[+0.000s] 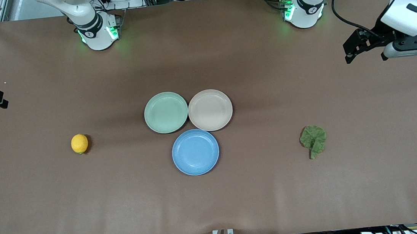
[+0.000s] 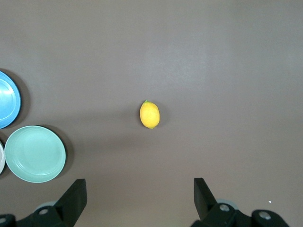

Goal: Pick lemon and lettuce from blue and beige plates

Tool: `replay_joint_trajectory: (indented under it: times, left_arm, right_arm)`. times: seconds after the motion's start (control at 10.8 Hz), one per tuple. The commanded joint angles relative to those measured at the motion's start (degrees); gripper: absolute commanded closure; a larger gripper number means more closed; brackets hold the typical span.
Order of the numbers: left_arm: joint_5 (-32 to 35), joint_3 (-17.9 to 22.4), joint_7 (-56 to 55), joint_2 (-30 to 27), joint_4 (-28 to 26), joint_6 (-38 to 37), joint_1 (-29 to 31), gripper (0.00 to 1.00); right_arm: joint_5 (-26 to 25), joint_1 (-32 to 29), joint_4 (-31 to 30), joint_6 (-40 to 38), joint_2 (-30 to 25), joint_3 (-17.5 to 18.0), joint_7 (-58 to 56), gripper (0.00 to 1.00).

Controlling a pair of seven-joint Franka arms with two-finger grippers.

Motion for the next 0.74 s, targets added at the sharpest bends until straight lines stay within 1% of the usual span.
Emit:
replay_joint_trajectory:
  times: [0.0, 0.65]
  left_arm:
    - [-1.43, -0.06, 1.65, -0.80, 0.06, -1.07, 0.53, 0.00]
    - [-1.43, -0.06, 2.97, -0.71, 0.15, -1.07, 0.44, 0.00]
  right_arm:
    - [-0.38, 0.34, -0.25, 0.12, -0.46, -0.04, 0.97, 0.00]
    - [-0.38, 0.43, -0.34, 0.03, -0.46, -0.04, 0.97, 0.00]
